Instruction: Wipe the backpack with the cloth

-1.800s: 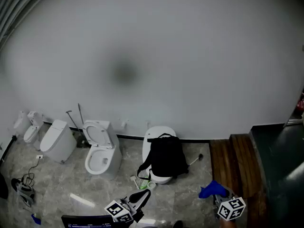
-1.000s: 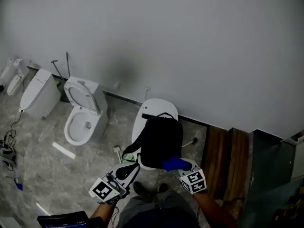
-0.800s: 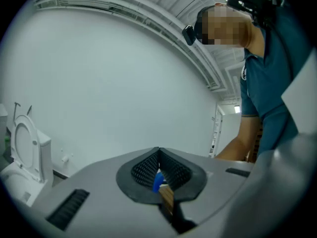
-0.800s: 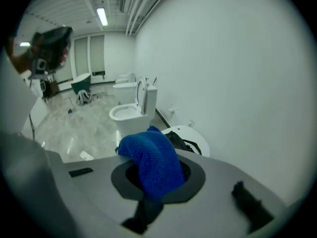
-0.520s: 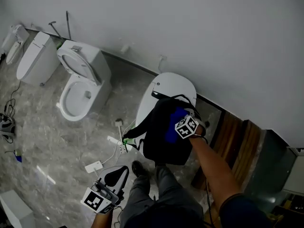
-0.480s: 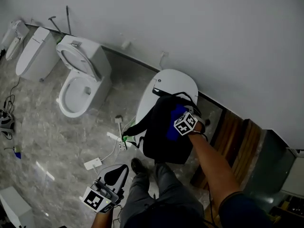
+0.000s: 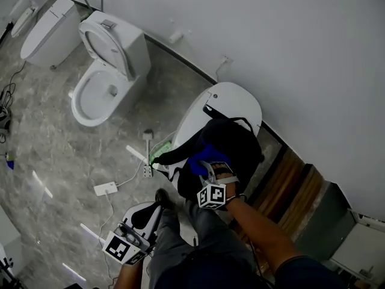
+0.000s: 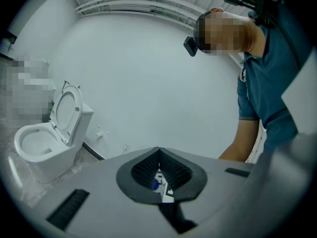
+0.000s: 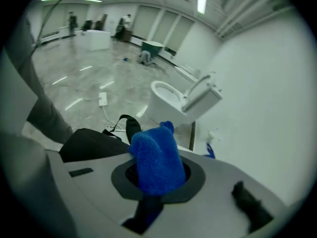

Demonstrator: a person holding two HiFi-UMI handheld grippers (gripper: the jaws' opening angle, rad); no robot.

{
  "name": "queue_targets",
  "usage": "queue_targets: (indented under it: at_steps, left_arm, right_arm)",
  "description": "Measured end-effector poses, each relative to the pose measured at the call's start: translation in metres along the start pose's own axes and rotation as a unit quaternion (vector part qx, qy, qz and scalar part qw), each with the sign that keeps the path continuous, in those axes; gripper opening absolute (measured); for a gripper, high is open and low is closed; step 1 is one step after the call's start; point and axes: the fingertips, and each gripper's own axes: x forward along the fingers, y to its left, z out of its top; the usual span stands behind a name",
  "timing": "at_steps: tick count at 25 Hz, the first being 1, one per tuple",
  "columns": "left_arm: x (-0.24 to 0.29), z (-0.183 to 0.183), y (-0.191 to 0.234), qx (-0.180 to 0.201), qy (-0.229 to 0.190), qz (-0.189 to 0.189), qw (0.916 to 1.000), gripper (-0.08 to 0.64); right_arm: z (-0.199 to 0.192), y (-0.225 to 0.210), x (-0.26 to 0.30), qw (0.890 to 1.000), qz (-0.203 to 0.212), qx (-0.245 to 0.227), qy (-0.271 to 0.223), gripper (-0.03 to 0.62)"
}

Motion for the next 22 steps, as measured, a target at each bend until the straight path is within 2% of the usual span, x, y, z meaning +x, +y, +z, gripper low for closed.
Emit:
queue_targets:
  at_steps: [1,3,6,7,9,12,15,17,19,22]
  left_arm:
    - [0.000,-0.001,0.003,0.005,-0.003,0.000,1.0000,0.005]
    - [0.008,-0.013,0.014,0.035,0.002,-0.003,0.9994,0.005]
    - [0.049,-0.062,0.042,0.095,0.055,-0.025,0.9937,0.005]
    - [0.070,-0.077,0.049,0.102,0.066,-0.039,0.9918,0.005]
    - [0.113,-0.095,0.059,0.105,0.063,-0.074,0.9897,0.005]
    - [0.160,-0.096,0.065,0.124,0.037,-0.116,0.9848,0.005]
    - [0.182,-0.094,0.071,0.142,0.041,-0.125,0.9812,0.005]
    - [0.183,-0.099,0.073,0.140,0.048,-0.120,0.9817,0.005]
    - [0.178,-0.111,0.076,0.133,0.057,-0.110,0.9834,0.005]
    - [0.168,-0.133,0.084,0.118,0.072,-0.092,0.9861,0.005]
  right_arm:
    - [0.005,0.003,0.010,1.000,0.013,-0.021,-0.003,0.023]
    - [-0.002,-0.017,0.035,1.000,0.014,-0.019,0.020,0.023]
    - [-0.024,-0.080,0.050,0.998,-0.029,0.016,0.059,0.023]
    - [-0.036,-0.096,0.046,0.996,-0.047,0.034,0.069,0.023]
    - [-0.058,-0.106,0.028,0.992,-0.069,0.067,0.083,0.023]
    - [-0.066,-0.057,-0.006,0.994,-0.046,0.072,0.071,0.022]
    - [-0.037,0.034,-0.034,0.998,0.033,0.041,0.027,0.023]
    - [-0.015,0.084,-0.041,0.997,0.079,0.007,0.001,0.023]
    - [-0.010,0.083,-0.030,0.997,0.073,-0.005,-0.003,0.022]
    - [-0.031,-0.004,0.009,0.999,0.014,0.018,0.049,0.023]
